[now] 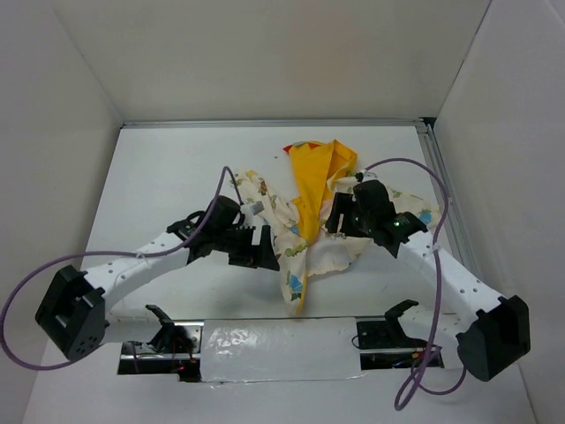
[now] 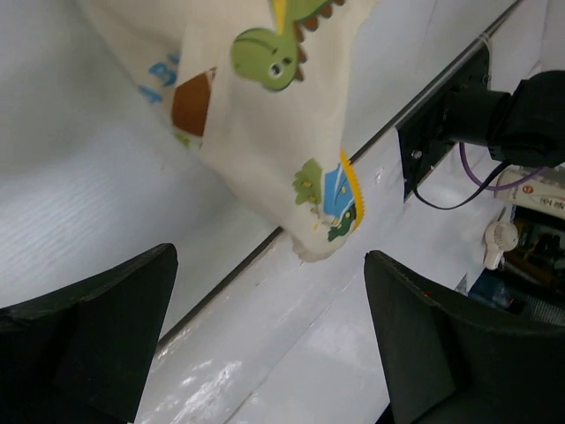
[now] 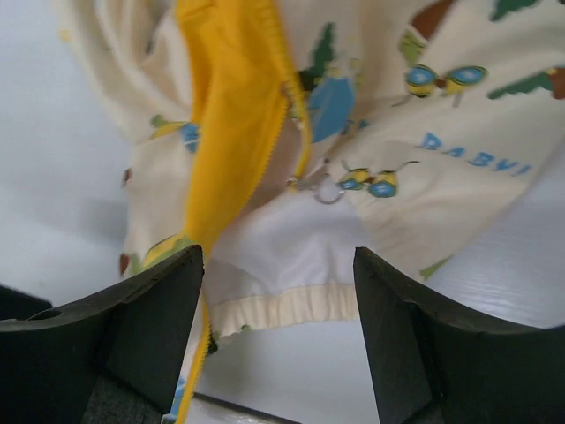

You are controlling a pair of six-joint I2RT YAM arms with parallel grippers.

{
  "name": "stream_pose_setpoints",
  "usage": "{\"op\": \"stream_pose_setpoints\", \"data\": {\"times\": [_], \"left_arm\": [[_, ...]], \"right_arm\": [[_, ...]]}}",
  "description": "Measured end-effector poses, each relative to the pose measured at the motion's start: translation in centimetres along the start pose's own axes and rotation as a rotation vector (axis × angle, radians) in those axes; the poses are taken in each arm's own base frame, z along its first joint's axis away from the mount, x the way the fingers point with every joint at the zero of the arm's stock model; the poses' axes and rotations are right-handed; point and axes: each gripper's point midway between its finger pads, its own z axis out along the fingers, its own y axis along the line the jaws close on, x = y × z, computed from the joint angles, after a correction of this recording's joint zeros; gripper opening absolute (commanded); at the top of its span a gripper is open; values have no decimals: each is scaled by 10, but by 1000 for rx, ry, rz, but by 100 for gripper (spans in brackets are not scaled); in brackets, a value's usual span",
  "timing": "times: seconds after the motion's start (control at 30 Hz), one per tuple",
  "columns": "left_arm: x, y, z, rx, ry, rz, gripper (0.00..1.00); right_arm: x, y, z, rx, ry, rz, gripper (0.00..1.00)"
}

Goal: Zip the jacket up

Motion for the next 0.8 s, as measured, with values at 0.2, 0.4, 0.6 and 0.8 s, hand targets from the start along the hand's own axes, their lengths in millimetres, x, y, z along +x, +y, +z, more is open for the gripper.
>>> {"op": "stream_pose_setpoints", "data": {"times": [0.2,0.4,0.6,0.8], "left_arm": [[-23,-15,46,40,86,29,99],[-54,-12,97,18,139,37,56],[-62,-12,102,30,137,60,0],[-49,-9,91,59,128,80,0]], "right_arm": [[0,-40,49,168,103,140,67],[-34,-41,117,266,156,186,0],[-31,-56,78,337,103,192,0],[-32,-65,-25,347,-60,230,0]]}}
